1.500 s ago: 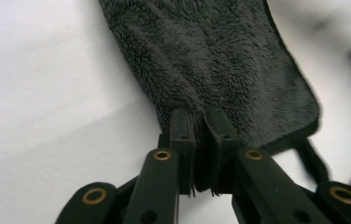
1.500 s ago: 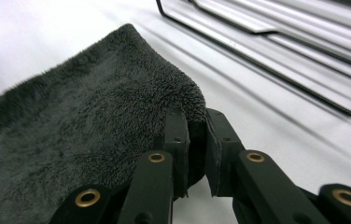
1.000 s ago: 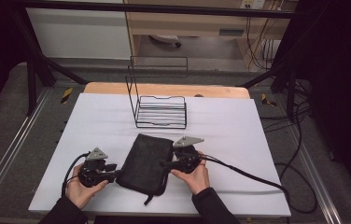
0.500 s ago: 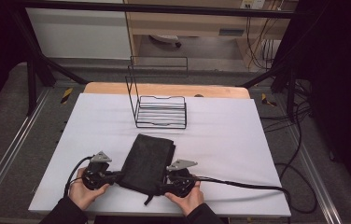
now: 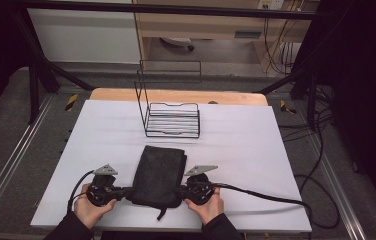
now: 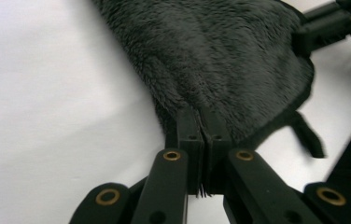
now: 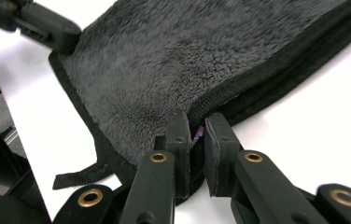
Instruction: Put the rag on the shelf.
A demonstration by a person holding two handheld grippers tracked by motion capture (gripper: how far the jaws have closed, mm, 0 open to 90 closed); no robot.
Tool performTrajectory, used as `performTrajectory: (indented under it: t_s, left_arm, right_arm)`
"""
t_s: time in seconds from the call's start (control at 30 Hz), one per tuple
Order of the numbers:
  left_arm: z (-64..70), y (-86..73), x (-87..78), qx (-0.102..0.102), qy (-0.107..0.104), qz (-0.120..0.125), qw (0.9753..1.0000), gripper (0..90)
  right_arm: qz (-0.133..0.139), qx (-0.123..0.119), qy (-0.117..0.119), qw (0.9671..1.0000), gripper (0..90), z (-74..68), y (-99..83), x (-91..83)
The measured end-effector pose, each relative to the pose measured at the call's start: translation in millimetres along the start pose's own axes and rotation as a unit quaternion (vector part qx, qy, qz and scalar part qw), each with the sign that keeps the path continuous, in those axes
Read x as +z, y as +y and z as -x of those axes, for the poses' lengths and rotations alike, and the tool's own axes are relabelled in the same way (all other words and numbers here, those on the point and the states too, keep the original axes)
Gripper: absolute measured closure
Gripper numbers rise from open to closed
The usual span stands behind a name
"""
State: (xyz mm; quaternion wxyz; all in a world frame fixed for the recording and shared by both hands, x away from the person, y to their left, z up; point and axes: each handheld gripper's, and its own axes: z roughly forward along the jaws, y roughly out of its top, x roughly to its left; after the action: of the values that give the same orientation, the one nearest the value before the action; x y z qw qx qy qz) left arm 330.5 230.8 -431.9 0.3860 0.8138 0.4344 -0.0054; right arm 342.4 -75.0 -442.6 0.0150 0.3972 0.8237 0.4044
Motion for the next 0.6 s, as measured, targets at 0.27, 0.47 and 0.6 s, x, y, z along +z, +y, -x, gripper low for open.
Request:
performTrajectory:
  t_s: [0.27,0.47,0.6]
  left_arm:
    - [13.6,-3.8,-1.6,0.019,0.034,-0.009,0.9992,88.1]
    - [10.1,-3.4,-2.9,0.032,0.046,-0.014,0.9983,87.6]
    - [6.9,1.3,-7.4,0.05,0.047,0.003,0.9976,77.8]
  right_arm:
    - [-0.023,-0.008,0.011,0.9996,78.2,3.6,-5.4,-3.4]
    - [0.002,-0.026,0.016,0.9995,59.9,4.1,-4.5,-3.9]
    - [0.039,-0.048,0.001,0.9981,35.8,8.9,-0.2,-10.0]
